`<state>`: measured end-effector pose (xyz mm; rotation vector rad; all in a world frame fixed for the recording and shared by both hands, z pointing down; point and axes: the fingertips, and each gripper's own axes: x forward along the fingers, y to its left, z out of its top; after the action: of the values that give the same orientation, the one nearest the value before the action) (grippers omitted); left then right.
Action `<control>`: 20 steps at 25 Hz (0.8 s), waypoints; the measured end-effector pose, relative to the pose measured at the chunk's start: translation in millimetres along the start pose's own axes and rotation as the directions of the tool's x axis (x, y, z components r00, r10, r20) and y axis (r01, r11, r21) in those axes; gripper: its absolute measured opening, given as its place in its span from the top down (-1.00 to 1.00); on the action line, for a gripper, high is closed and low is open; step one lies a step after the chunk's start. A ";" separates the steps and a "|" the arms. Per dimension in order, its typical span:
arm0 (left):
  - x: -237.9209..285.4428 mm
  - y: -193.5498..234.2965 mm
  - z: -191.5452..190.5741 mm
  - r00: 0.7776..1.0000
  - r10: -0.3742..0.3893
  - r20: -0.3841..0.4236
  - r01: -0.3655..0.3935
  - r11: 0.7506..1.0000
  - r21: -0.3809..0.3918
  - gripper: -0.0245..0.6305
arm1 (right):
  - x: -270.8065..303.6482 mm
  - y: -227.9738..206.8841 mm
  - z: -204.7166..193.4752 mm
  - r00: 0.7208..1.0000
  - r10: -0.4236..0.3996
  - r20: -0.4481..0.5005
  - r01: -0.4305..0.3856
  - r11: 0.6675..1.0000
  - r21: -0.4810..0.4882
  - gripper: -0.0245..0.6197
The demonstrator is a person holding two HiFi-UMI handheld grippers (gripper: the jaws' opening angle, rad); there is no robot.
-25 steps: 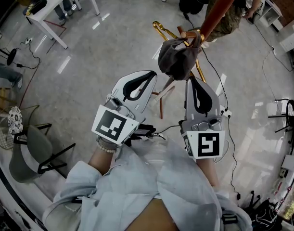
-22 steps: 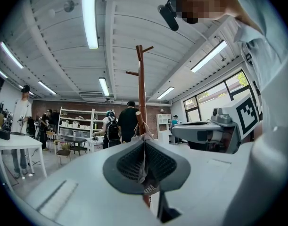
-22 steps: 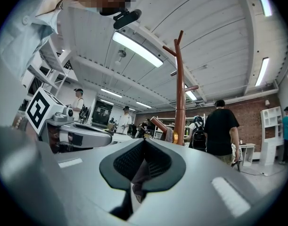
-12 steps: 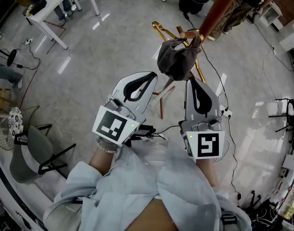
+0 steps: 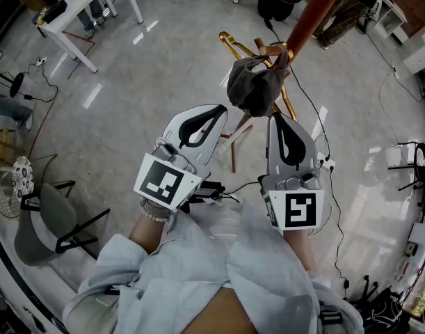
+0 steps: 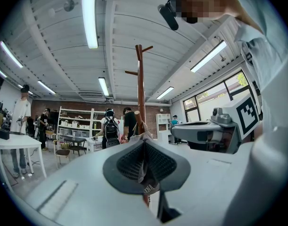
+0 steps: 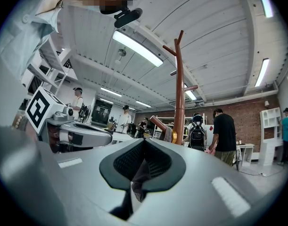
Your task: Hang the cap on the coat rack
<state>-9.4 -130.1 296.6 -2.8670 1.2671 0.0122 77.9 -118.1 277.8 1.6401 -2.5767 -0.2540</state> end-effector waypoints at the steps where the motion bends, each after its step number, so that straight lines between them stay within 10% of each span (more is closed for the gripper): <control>1: -0.1 -0.3 -0.4 1.000 -0.001 -0.005 0.001 1.000 -0.002 0.89 | 0.1 0.2 -0.4 1.000 0.000 0.000 0.000 1.000 0.001 0.90; 20: 1.3 -3.9 -3.7 1.000 -0.003 -0.014 0.004 1.000 0.025 0.89 | 0.0 0.8 -7.2 1.000 0.001 -0.020 -0.001 1.000 -0.005 0.90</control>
<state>-5.6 -128.5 300.4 -2.8528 1.2550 -0.0232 78.3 -118.6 285.0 1.6313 -2.5601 -0.2426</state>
